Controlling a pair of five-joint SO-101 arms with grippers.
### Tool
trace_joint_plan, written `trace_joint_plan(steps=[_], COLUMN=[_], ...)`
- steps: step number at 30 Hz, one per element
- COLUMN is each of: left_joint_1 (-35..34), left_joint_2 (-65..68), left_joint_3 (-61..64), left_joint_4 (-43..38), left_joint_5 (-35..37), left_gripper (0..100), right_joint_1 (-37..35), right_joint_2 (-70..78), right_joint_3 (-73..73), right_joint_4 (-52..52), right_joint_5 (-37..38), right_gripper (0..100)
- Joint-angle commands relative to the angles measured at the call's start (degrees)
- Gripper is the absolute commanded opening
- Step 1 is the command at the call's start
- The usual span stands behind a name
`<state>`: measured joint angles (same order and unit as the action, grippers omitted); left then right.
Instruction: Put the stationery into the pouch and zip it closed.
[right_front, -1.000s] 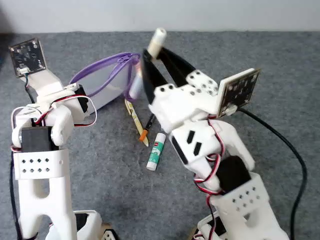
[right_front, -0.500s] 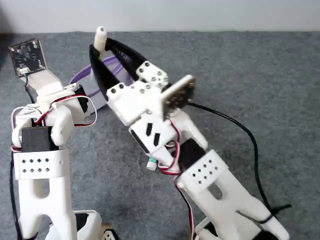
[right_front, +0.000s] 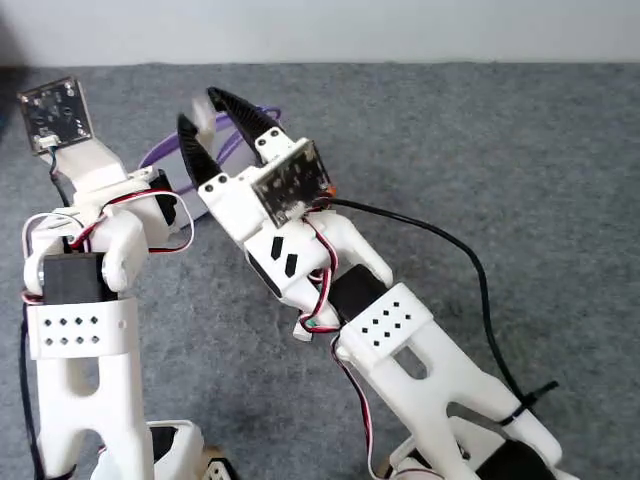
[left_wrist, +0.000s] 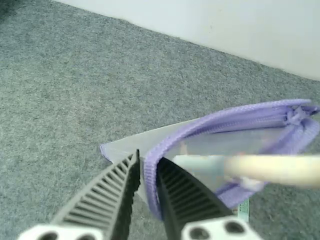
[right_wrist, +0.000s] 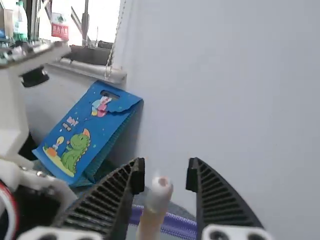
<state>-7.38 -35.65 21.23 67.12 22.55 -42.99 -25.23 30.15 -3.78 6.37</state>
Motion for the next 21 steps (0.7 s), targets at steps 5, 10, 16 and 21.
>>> trace_joint_plan(steps=[5,10,16,21], left_joint_1=[0.2,-0.1,-0.1,-0.1], left_joint_2=[-0.9,-0.9,-0.9,-0.9], left_joint_3=[-2.9,-2.9,-2.9,-2.9], left_joint_4=[-1.7,-1.7,-1.7,-1.7], left_joint_5=[-0.7,-0.7,-0.7,-0.7], left_gripper=[1,1,1,1], right_joint_1=[2.1,8.3,14.3,15.3], right_joint_2=[-0.8,-0.7,-0.5,0.3], right_joint_3=[-12.4,-18.8,-23.1,-22.9], right_joint_4=[13.1,29.1,51.6,62.2], right_joint_5=[-5.0,-13.0,-21.2,-23.7], right_gripper=[11.7,11.3,11.3,11.3])
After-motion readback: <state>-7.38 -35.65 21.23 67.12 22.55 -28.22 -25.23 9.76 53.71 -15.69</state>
